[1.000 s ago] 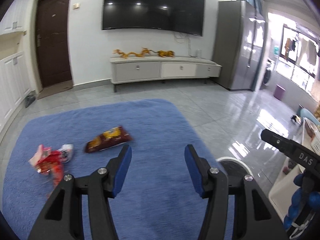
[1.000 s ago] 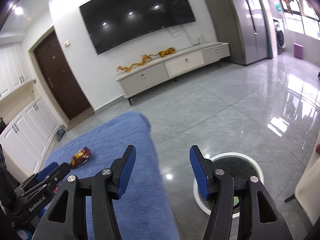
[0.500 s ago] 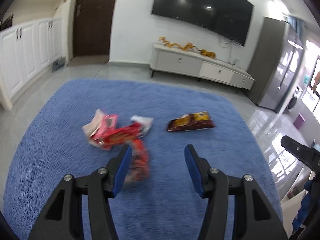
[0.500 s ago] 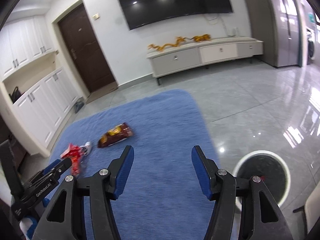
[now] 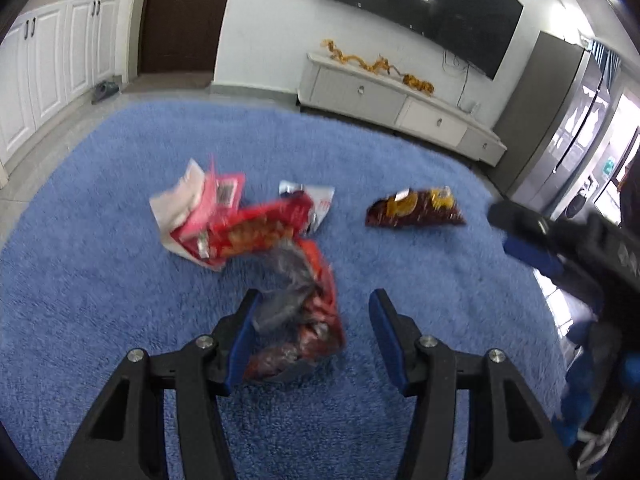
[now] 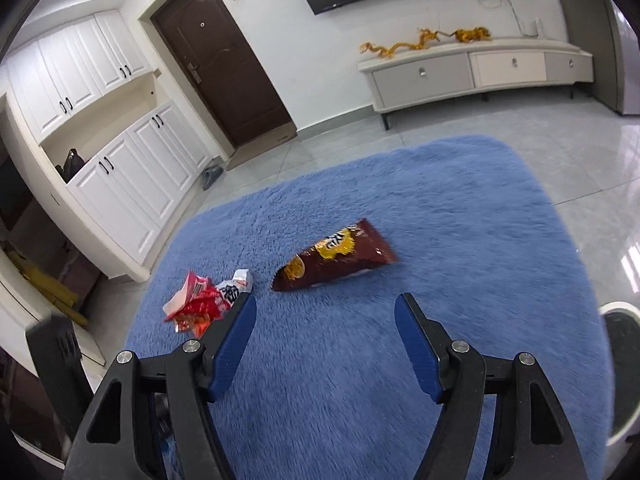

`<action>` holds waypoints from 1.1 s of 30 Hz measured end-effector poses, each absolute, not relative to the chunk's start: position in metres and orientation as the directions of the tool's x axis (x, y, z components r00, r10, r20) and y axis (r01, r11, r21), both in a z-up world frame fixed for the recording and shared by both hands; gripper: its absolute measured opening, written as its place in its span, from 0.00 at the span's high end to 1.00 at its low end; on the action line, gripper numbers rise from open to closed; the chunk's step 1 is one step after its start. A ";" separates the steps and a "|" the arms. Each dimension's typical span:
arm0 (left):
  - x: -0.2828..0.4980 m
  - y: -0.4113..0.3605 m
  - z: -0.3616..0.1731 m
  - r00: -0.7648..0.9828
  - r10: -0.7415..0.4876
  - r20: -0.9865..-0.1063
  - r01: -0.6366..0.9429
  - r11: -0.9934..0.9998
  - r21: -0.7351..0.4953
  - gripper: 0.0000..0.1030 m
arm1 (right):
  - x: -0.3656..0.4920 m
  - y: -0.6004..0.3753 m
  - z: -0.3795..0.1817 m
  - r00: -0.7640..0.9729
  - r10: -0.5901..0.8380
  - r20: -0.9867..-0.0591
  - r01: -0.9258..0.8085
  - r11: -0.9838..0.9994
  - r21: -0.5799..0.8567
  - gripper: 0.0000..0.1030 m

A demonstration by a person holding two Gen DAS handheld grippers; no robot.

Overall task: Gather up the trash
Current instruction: 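Grasp the red wrapper with plastic film with the left tool while the right tool grasps the brown chip bag, then carry the red wrapper and brown chip bag over the bin and open both tools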

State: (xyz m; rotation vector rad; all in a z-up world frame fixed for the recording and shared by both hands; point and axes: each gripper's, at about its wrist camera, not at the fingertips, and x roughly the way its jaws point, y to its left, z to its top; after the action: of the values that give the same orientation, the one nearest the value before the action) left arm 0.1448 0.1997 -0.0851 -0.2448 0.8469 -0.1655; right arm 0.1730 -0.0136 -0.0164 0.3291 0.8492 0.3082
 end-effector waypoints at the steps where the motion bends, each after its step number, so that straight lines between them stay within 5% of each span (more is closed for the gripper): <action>1: 0.146 0.201 -0.086 0.650 -0.251 -0.717 0.048 0.955 -0.291 0.49 | 0.180 -0.010 -0.020 0.622 0.388 -0.680 -0.132 0.908 0.397 0.31; 11: 0.143 0.205 -0.087 0.656 -0.282 -0.701 0.059 0.944 -0.324 0.49 | 0.235 0.003 -0.052 0.598 0.388 -0.701 -0.075 0.898 0.434 0.31; 16: 0.141 0.213 -0.087 0.658 -0.285 -0.697 0.060 0.943 -0.328 0.61 | 0.251 0.005 -0.061 0.603 0.377 -0.703 -0.055 0.899 0.435 0.31; 21: 0.141 0.212 -0.087 0.650 -0.310 -0.694 0.078 0.935 -0.345 0.75 | 0.250 0.005 -0.061 0.603 0.385 -0.698 -0.071 0.898 0.434 0.51; 33: 0.127 0.206 -0.079 0.676 -0.275 -0.684 0.074 0.948 -0.308 0.79 | 0.195 -0.016 -0.044 0.621 0.432 -0.653 -0.117 0.876 0.468 0.64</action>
State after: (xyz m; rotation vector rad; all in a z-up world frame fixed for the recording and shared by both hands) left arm 0.1266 0.2063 -0.0793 -0.2653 0.8074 -0.1990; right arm 0.1955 -0.0163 -0.0442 0.4047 0.8467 0.3258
